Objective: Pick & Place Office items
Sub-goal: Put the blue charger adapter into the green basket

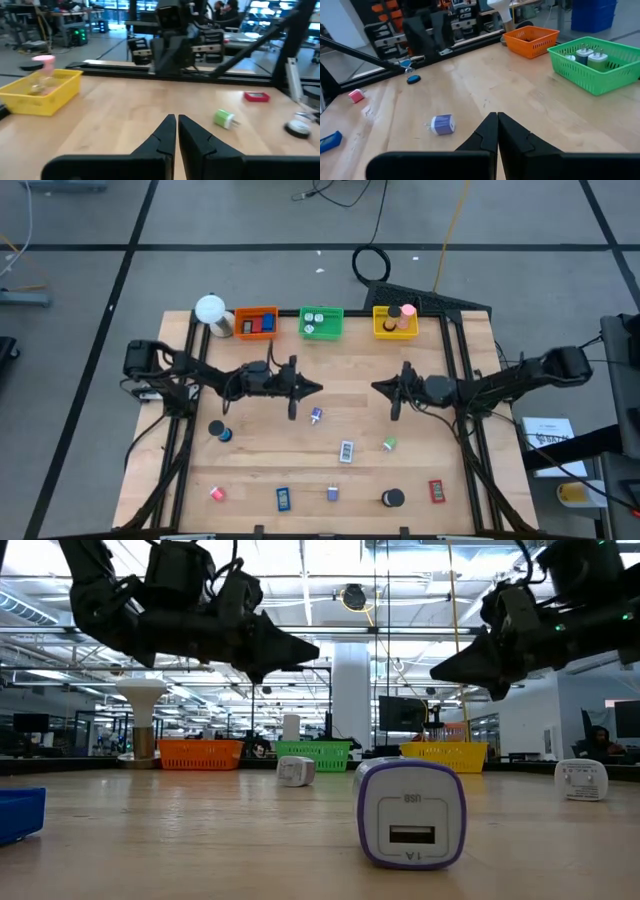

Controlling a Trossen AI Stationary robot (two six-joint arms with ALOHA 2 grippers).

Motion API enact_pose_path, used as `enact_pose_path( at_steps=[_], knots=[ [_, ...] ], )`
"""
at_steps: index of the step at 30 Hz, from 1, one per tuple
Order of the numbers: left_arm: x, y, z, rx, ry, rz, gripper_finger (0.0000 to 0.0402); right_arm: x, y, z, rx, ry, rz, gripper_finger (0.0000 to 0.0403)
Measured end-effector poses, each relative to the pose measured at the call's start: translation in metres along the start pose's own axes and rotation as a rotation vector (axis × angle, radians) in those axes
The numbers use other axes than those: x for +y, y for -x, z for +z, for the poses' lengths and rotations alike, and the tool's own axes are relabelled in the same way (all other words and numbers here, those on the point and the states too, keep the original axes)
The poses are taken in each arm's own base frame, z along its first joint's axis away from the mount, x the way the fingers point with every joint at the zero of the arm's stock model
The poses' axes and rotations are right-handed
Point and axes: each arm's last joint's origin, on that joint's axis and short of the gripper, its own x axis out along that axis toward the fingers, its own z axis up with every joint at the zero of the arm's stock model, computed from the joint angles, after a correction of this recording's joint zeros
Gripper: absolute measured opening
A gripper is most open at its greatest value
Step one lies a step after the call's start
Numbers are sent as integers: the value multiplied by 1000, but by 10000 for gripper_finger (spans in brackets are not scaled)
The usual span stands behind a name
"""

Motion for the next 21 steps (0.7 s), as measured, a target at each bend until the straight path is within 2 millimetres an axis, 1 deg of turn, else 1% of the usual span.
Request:
enact_pose_path(
  at_steps=[4, 9, 14, 17, 21],
  knots=[
    [-19, -1, -1, 1, -5, -10, 19, 14, 4, -2, -1, 4, -13, 0],
    [-44, 0, -2, 0, -10, 17, 19, 35, 3, 2, 15, 38, -31, 0],
    [-65, 2, -3, 4, -16, 37, 19, 50, -7, 6, 50, 76, -31, 0],
    [-74, 4, -5, 17, 3, 32, 19, 54, -15, 4, 77, 100, -45, 0],
    [-83, 6, -12, 86, 91, 52, 19, 55, -26, 0, 103, 153, -70, 0]
  ],
)
